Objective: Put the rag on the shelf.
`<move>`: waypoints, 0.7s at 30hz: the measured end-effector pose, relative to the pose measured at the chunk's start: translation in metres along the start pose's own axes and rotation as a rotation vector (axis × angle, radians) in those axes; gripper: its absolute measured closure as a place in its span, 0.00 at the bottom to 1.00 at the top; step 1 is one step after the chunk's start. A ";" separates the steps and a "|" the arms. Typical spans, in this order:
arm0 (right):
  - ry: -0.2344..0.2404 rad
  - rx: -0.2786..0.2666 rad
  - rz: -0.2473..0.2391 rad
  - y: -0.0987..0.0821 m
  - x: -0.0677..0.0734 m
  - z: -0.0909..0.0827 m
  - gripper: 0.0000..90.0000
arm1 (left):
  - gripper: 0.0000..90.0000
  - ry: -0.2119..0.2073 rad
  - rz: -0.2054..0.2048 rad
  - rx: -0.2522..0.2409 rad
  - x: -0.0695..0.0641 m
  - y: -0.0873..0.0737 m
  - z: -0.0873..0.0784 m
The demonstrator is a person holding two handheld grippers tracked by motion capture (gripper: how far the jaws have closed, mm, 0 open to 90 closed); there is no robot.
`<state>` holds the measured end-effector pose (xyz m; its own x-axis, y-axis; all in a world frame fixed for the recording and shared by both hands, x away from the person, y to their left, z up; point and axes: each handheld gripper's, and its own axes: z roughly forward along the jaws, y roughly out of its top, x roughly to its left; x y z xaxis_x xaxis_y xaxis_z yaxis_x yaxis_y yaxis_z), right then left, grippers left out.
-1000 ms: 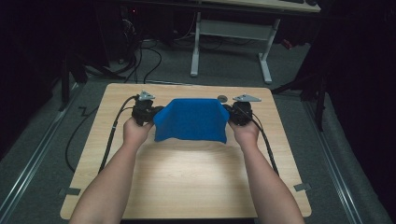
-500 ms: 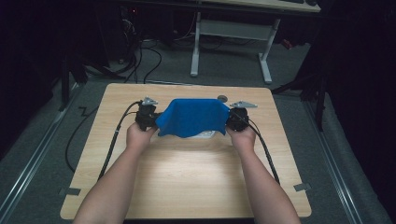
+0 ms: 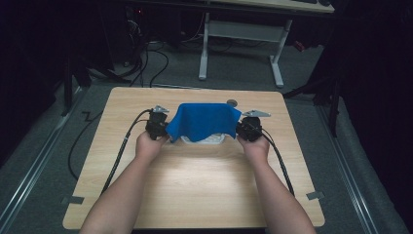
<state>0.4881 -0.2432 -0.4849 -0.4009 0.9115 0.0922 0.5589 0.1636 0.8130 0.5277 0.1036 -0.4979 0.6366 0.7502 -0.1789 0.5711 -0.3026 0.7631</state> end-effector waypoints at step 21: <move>-0.084 -0.024 -0.134 -0.010 0.025 -0.031 0.63 | 0.64 0.152 -0.051 -0.093 -0.004 -0.019 -0.053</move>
<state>0.4502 -0.2342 -0.4725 -0.4083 0.9105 -0.0655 0.4865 0.2777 0.8284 0.4869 0.1373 -0.4789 0.5187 0.8453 -0.1283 0.5454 -0.2117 0.8110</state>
